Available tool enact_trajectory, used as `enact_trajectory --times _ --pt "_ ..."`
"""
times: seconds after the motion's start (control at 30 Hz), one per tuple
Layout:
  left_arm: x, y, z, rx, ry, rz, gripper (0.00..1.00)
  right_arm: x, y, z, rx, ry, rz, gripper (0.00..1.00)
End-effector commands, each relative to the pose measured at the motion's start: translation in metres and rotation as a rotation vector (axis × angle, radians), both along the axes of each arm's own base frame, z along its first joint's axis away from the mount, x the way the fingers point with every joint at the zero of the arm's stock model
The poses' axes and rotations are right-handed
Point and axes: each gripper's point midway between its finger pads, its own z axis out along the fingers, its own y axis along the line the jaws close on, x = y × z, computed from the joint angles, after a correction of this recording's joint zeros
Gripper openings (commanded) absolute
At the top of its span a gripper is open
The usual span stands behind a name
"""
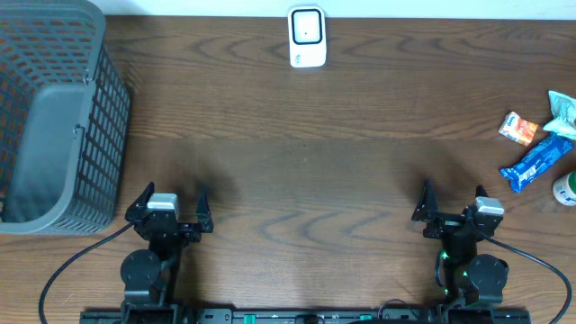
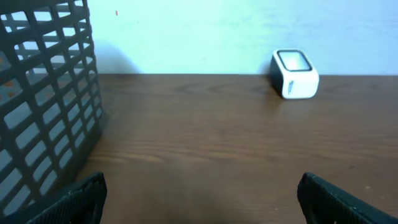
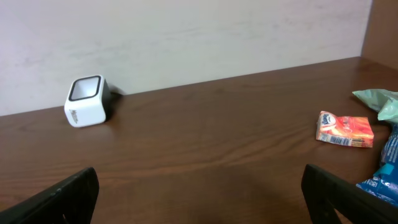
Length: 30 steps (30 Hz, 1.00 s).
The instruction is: Scan the item barcode
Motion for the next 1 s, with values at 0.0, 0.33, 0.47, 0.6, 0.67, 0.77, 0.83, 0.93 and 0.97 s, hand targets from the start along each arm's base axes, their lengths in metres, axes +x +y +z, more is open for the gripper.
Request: enact_trajectory --times 0.0,0.33,0.47,0.6,0.67,0.77,0.83,0.93,0.97 --pt "-0.001 -0.008 -0.012 -0.043 0.024 -0.030 0.98 0.000 0.000 0.000 -0.013 -0.001 0.000 0.99" --pt "-0.003 -0.021 -0.012 -0.042 0.024 -0.086 0.98 0.000 0.000 0.000 -0.013 -0.001 0.000 0.99" --pt "-0.003 -0.021 -0.012 -0.042 0.024 -0.087 0.98 0.000 0.000 0.000 -0.013 -0.001 0.000 0.99" --pt "-0.003 -0.021 -0.012 -0.042 0.026 -0.087 0.98 0.000 0.000 0.000 -0.013 -0.001 0.000 0.99" --pt "-0.003 -0.021 -0.012 -0.041 0.026 -0.087 0.98 0.000 0.000 0.000 -0.013 -0.001 0.000 0.99" --pt "-0.003 -0.021 -0.012 -0.041 0.026 -0.087 0.98 0.000 0.000 0.000 -0.013 -0.001 0.000 0.99" --pt "-0.003 -0.021 -0.012 -0.041 0.026 -0.087 0.98 0.000 0.000 0.000 -0.013 -0.001 0.000 0.99" --pt "-0.003 -0.021 -0.012 -0.041 0.026 -0.087 0.98 0.000 0.000 0.000 -0.013 -0.001 0.000 0.99" --pt "-0.003 -0.021 -0.012 -0.041 0.026 -0.087 0.98 0.000 0.000 0.000 -0.013 -0.001 0.000 0.99"
